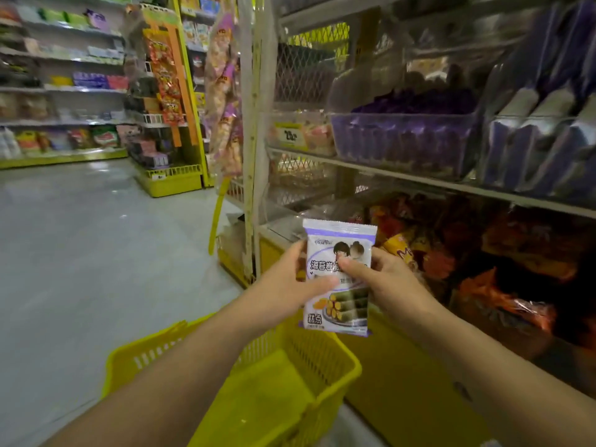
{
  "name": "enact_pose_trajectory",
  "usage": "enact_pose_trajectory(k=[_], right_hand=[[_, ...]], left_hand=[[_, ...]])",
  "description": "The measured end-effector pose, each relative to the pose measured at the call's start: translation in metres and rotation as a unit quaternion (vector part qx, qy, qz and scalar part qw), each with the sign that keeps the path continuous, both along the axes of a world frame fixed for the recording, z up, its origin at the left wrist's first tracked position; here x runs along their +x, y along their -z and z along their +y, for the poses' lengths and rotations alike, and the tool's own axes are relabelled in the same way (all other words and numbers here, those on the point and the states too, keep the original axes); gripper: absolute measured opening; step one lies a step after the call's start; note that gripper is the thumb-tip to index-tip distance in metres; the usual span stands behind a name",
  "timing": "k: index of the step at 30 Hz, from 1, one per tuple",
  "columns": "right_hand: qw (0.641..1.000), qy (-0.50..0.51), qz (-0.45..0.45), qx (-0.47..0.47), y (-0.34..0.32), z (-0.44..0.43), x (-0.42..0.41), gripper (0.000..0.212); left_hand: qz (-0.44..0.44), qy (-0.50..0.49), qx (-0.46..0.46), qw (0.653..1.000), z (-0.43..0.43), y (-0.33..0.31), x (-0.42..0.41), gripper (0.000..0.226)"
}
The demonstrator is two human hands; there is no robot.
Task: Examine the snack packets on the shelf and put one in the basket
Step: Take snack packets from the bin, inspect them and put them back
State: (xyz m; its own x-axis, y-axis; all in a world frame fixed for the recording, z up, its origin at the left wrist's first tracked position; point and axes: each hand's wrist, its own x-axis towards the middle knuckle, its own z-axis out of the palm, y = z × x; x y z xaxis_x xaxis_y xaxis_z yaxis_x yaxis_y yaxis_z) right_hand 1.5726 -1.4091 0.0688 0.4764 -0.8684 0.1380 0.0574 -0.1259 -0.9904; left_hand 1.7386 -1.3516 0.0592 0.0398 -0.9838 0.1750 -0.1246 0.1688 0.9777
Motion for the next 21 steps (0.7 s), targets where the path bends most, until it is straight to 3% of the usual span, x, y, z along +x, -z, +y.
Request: enact_pose_trajectory(k=[2, 7, 11, 13, 19, 21], right_hand=[[1.000, -0.004, 0.013, 0.009, 0.011, -0.001, 0.001, 0.026], [0.998, -0.033, 0.045, 0.006, 0.018, -0.002, -0.002, 0.026], [0.999, -0.014, -0.034, 0.026, 0.016, -0.004, -0.009, 0.014], [0.997, -0.014, -0.055, 0.047, 0.016, -0.004, -0.012, 0.019], [0.999, 0.011, -0.039, 0.026, 0.016, 0.002, -0.014, 0.026], [1.000, 0.020, -0.016, -0.015, 0.016, 0.003, -0.016, 0.028]], left_hand=[[0.064, -0.059, 0.003, 0.996, -0.006, -0.001, 0.001, 0.031], [0.187, -0.107, 0.040, 0.976, -0.007, 0.008, -0.004, 0.030], [0.201, -0.093, 0.045, 0.974, -0.004, 0.011, -0.011, 0.025], [0.211, -0.088, 0.047, 0.972, -0.002, 0.012, -0.015, 0.024], [0.219, -0.079, 0.027, 0.972, 0.005, 0.009, -0.019, 0.028], [0.233, -0.087, 0.029, 0.968, 0.007, 0.008, -0.019, 0.012]])
